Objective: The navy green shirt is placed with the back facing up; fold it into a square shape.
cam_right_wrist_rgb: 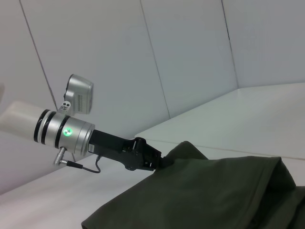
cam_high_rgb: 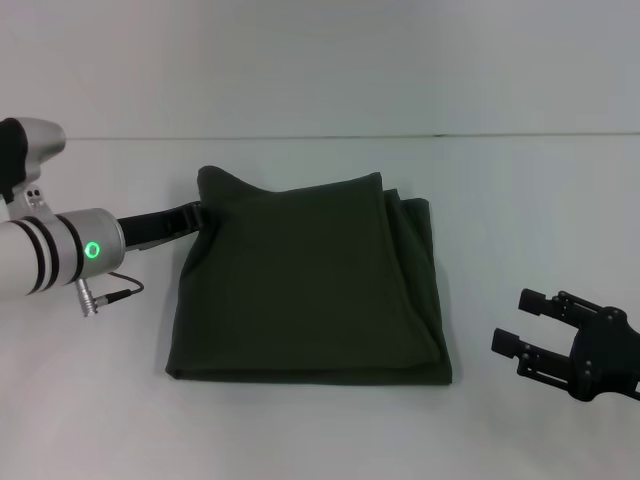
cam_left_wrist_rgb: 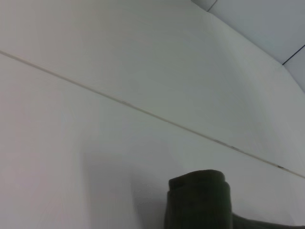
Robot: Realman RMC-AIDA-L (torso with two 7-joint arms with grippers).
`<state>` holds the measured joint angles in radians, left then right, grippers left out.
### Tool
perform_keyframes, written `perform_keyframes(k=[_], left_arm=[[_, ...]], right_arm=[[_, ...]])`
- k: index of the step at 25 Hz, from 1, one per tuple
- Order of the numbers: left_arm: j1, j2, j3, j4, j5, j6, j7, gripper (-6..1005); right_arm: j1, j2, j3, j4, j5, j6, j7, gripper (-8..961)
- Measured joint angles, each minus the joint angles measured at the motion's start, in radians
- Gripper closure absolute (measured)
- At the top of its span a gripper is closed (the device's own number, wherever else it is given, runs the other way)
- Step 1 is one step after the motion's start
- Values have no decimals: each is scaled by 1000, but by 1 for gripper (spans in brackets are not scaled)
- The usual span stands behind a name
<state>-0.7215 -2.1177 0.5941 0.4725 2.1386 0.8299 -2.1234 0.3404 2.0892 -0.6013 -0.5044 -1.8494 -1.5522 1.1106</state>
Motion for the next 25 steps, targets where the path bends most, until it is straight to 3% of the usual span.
perform_keyframes(k=[9,12,15,20,22,25], left_arm=[[71,4,-4,43,-117,88,17,830],[101,7,-8,62,-127,142,26,724],[144,-3,-31,102,-143,224,97,612],[227,-27,-128,165,-233,499,343,402],[257,-29,-166,181,-253,629,441,172],[299,-32,-200,192,-253,818,651,101]], right_arm=[[26,3,6,1,14,4,51,166],[44,3,12,1,19,32,106,166],[81,3,21,2,48,110,278,165],[193,-13,25,3,80,225,691,165],[243,-17,26,5,82,262,847,165],[316,-18,29,36,82,333,1013,165]])
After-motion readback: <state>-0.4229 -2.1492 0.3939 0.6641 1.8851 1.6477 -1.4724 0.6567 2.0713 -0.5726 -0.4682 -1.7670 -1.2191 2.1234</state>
